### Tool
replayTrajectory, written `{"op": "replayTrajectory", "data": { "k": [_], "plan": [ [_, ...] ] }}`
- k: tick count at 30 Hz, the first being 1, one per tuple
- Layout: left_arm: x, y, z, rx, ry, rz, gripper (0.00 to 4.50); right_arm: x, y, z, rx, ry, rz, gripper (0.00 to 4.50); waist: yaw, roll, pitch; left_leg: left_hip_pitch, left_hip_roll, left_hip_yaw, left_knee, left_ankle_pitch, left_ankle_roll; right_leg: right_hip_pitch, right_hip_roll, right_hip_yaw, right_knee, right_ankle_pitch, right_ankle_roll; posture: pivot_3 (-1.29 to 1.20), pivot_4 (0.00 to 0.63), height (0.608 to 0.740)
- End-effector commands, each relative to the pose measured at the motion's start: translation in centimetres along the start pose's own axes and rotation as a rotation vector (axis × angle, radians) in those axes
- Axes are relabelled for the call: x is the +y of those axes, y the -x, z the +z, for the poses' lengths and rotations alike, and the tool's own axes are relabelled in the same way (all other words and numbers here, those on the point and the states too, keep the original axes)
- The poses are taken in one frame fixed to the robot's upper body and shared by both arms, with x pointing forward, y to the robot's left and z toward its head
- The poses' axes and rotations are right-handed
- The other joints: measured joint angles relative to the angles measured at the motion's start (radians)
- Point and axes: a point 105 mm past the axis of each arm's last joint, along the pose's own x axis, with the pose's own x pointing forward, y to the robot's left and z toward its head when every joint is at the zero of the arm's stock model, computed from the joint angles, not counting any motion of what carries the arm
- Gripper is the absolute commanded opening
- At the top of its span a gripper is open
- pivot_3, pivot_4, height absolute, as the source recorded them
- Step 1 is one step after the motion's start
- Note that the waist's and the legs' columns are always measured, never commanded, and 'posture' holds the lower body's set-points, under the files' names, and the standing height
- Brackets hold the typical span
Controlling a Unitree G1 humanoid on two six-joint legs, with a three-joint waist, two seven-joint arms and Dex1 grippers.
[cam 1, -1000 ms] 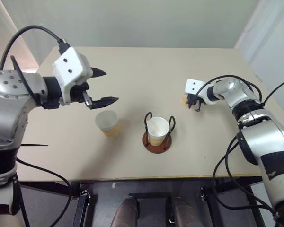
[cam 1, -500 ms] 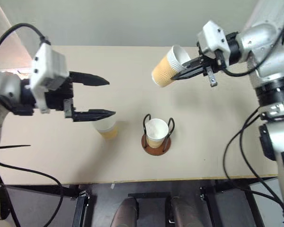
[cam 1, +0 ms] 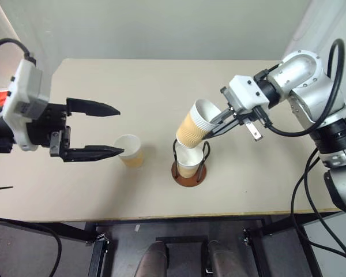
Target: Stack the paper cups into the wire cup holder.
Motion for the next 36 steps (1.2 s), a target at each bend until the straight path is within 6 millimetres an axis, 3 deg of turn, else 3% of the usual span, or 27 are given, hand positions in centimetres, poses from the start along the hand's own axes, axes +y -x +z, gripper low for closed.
{"op": "replayTrajectory", "data": {
  "k": [1,7,21,25,32,36],
  "plan": [
    [-0.1,0.6,1.0,0.002,-0.05,0.033,4.5,0.4,-0.7,-0.2,0.038,0.048,0.026,0.04,0.0,0.0,0.0,0.0,0.0,0.0,0.0,0.0,0.0,0.0,0.0,0.0,0.0,0.0,0.0,0.0,0.15,0.74],
    [-0.3,0.4,1.1,-0.011,-0.049,0.033,4.5,0.3,-1.2,-1.4,0.101,0.067,0.018,0.04,-0.002,0.0,0.0,-0.001,0.0,0.0,0.0,0.0,0.0,-0.001,0.0,0.0,0.0,0.0,0.0,0.0,0.15,0.74],
    [-0.3,0.4,0.9,-0.014,-0.047,0.049,4.5,1.1,-1.7,-1.1,0.099,0.084,0.059,0.04,-0.001,0.0,0.0,-0.001,0.0,0.0,-0.001,-0.002,0.0,-0.001,0.0,0.0,0.0,0.0,0.0,0.0,0.15,0.74],
    [-0.5,0.2,0.9,-0.02,-0.048,0.045,4.5,1.2,-1.8,-1.1,0.1,0.075,0.063,0.91,-0.001,0.0,0.0,-0.001,0.0,0.0,-0.001,-0.002,0.0,-0.001,0.0,0.0,0.0,0.0,0.0,0.0,0.15,0.74],
    [1.0,1.1,-0.7,0.116,-0.08,0.123,4.5,0.2,-1.8,0.2,0.031,0.072,0.019,3.2,-0.002,0.0,0.0,-0.001,0.0,0.0,-0.001,-0.002,0.0,-0.001,0.0,0.0,0.0,0.0,0.0,0.0,0.15,0.74],
    [1.5,2.0,-3.6,0.313,-0.081,0.108,4.5,-2.8,-1.1,2.6,-0.198,-0.008,-0.197,3.2,-0.004,0.0,0.0,0.0,0.001,0.0,-0.001,-0.002,0.0,-0.002,0.001,0.0,0.0,0.0,0.0,0.0,0.15,0.74]
  ]
}}
